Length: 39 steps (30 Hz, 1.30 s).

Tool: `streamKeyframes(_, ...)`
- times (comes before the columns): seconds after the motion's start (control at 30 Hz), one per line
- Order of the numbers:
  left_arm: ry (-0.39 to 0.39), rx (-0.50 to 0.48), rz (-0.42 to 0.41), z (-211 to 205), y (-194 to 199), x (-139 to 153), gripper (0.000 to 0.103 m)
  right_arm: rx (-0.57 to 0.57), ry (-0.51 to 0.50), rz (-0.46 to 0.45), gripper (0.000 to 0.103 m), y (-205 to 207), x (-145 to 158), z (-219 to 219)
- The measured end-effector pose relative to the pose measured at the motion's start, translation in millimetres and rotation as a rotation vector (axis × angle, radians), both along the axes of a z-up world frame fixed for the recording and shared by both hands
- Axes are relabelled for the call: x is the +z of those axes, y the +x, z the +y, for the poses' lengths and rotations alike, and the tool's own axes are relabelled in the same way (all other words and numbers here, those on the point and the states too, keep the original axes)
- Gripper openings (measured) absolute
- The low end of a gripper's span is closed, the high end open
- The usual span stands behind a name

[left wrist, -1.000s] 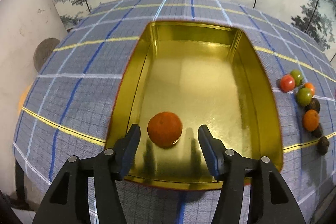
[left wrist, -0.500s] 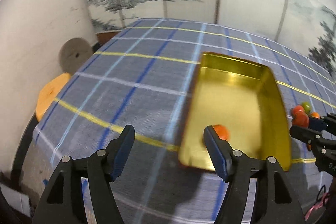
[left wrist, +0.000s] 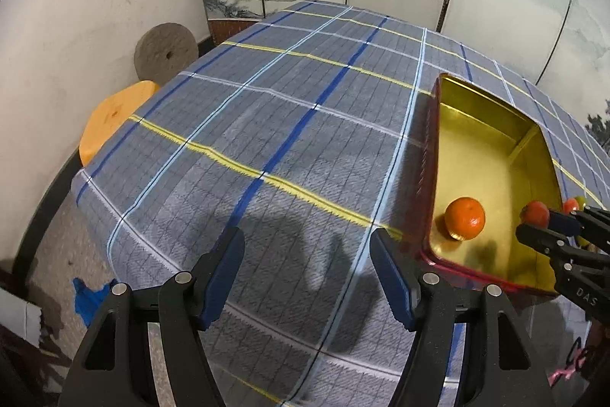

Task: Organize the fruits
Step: 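Carry the red tomato into the tin box and open the right gripper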

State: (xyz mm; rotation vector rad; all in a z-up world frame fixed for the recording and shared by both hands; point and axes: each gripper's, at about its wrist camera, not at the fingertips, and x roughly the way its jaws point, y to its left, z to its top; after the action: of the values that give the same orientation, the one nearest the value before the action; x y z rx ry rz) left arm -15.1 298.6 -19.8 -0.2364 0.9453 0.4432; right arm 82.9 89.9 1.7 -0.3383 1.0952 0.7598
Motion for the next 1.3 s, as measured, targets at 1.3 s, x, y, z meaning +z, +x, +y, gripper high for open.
streamKeyframes(1.3, -0.037, -0.039, -0.014, -25.2, -8.5, 4.1, 0.069, -0.036, 0.045, -0.010, 0.037, -10.4, 20.4, -23.4)
